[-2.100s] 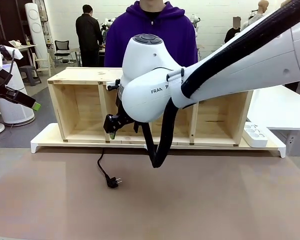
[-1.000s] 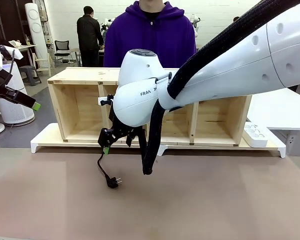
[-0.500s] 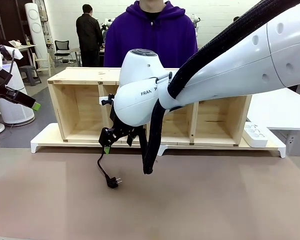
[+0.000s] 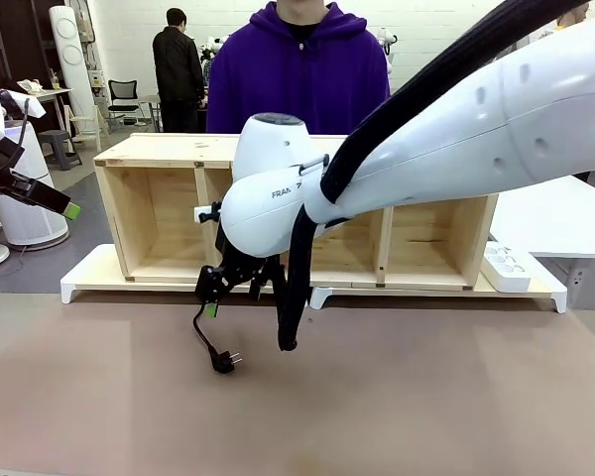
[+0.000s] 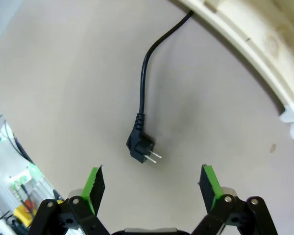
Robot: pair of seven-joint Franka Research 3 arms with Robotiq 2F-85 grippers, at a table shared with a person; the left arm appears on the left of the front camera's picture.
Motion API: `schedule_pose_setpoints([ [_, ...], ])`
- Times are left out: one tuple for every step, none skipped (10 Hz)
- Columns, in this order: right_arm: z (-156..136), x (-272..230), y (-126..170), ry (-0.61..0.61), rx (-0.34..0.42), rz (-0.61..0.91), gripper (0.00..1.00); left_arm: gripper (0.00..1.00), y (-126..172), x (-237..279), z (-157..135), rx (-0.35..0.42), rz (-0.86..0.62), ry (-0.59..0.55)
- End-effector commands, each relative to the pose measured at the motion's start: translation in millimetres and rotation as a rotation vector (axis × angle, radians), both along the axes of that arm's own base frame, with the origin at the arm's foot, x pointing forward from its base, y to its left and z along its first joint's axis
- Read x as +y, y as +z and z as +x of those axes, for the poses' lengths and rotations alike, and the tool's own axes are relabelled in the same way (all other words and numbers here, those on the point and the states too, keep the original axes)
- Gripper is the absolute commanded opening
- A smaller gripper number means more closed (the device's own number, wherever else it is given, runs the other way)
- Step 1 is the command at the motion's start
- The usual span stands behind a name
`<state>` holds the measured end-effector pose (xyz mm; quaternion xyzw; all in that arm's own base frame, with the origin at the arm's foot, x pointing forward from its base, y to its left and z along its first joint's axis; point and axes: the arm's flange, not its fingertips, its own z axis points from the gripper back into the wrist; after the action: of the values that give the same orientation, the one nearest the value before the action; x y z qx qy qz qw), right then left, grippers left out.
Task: Perform cable management.
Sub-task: When the cord part of the Power Cable appears at the lower middle area of the table and stops, grasp the cord part of the Power Cable.
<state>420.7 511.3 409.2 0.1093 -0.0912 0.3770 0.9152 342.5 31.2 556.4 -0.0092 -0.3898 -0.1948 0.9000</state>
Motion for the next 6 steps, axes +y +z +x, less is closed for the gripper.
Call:
schedule_pose_setpoints([
  [10.2,22.6,-12.6,0.046,0.042,-0.026,1.00,1.00,-0.8,0.8,0.5,-0.005,-0.010,0.004],
  [7.7,25.9,-22.0,0.048,0.045,-0.035,1.00,1.00,-0.8,0.8,0.5,-0.005,-0.010,0.004],
  [4.6,29.6,-34.1,0.052,0.065,-0.041,1.00,1.00,-0.8,0.8,0.5,-0.005,-0.010,0.004],
  [4.4,33.3,-45.7,0.053,0.077,-0.056,1.00,1.00,-0.8,0.8,0.5,-0.005,-0.010,0.004],
  [5.5,35.7,-57.6,0.091,0.076,-0.076,1.00,1.00,-0.8,0.8,0.5,-0.005,-0.010,0.004],
  [9.8,39.5,-68.2,0.126,0.063,-0.093,1.00,1.00,-0.8,0.8,0.5,-0.005,-0.010,0.004],
])
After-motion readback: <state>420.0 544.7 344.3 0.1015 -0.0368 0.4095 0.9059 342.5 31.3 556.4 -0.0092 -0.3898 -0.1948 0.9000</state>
